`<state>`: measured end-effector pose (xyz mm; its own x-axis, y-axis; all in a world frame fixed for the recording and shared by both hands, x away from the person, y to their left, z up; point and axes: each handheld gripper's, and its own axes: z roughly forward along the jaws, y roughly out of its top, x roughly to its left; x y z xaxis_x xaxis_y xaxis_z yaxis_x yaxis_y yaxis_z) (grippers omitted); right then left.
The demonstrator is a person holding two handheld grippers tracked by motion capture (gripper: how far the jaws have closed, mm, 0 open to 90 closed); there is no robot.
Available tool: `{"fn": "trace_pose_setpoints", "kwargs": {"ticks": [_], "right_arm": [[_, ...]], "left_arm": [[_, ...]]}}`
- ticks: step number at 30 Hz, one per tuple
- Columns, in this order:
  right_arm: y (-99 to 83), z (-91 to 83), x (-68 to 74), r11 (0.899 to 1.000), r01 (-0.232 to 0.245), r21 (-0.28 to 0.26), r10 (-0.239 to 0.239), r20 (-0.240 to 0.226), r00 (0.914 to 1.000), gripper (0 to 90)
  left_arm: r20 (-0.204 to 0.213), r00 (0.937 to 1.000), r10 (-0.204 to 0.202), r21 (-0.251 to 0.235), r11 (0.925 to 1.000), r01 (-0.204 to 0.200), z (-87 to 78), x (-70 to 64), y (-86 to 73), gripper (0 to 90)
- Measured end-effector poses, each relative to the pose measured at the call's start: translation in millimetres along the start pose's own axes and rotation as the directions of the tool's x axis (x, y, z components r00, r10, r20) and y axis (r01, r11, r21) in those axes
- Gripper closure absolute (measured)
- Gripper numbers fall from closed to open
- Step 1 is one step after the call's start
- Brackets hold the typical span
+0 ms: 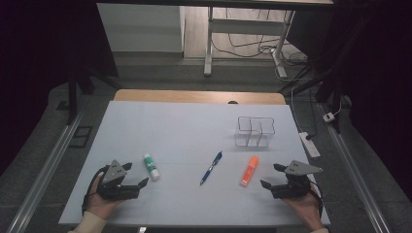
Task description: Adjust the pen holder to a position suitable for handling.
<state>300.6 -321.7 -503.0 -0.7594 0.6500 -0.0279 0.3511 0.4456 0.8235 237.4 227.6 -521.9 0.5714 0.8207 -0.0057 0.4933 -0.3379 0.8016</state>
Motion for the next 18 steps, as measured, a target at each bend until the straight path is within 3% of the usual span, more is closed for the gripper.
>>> {"fn": "trace_pose_setpoints", "kwargs": {"ticks": [18], "right_arm": [[-2.1,4.2,1.6,1.000,0.008,0.028,-0.008,-0.004,1.0000,18.1]], "left_arm": [[0.009,0.9997,-0.023,0.021,0.9995,0.023,4.6,3.5,-2.3,17.0]]}}
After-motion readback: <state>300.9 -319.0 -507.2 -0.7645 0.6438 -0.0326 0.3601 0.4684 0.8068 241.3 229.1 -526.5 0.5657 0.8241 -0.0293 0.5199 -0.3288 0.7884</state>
